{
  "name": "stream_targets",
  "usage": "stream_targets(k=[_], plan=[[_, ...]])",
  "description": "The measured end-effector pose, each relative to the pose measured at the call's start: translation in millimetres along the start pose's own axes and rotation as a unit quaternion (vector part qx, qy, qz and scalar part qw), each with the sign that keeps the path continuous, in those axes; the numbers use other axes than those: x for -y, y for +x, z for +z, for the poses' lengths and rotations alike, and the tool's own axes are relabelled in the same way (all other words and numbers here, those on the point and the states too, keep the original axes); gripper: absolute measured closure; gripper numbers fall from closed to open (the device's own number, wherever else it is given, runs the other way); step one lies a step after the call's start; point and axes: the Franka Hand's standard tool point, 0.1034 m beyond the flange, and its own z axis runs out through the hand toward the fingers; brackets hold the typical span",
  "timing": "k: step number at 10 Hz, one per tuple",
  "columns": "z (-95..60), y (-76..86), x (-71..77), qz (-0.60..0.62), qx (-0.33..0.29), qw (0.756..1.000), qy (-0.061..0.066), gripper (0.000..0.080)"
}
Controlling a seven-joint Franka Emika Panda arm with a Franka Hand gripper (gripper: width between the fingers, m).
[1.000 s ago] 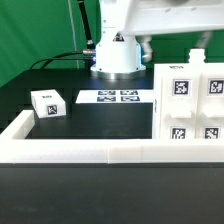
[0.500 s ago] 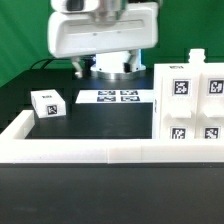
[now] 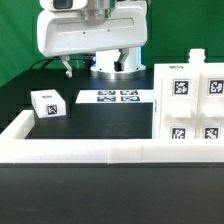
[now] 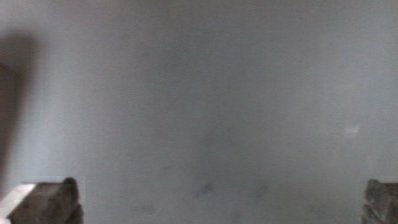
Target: Assemble cabinet
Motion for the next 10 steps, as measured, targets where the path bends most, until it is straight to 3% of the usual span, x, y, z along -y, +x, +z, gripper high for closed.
stream_targets(k=[1, 4, 6, 7, 10], plan=[[3.1, -7.2, -10.5, -0.019, 0.002, 1.000, 0.003, 0.0002], [19.2, -53.1, -50.9, -0.050, 0.003, 0.999, 0.005, 0.0002], [30.1, -72.7, -69.9, -0.069, -0.005, 0.998, 0.000, 0.0002], [39.3, -82.6, -84.3, -0.083, -0.023, 0.996, -0.015, 0.0002], [41.4, -82.9, -82.9, -0.076, -0.020, 0.997, -0.012, 0.0002]])
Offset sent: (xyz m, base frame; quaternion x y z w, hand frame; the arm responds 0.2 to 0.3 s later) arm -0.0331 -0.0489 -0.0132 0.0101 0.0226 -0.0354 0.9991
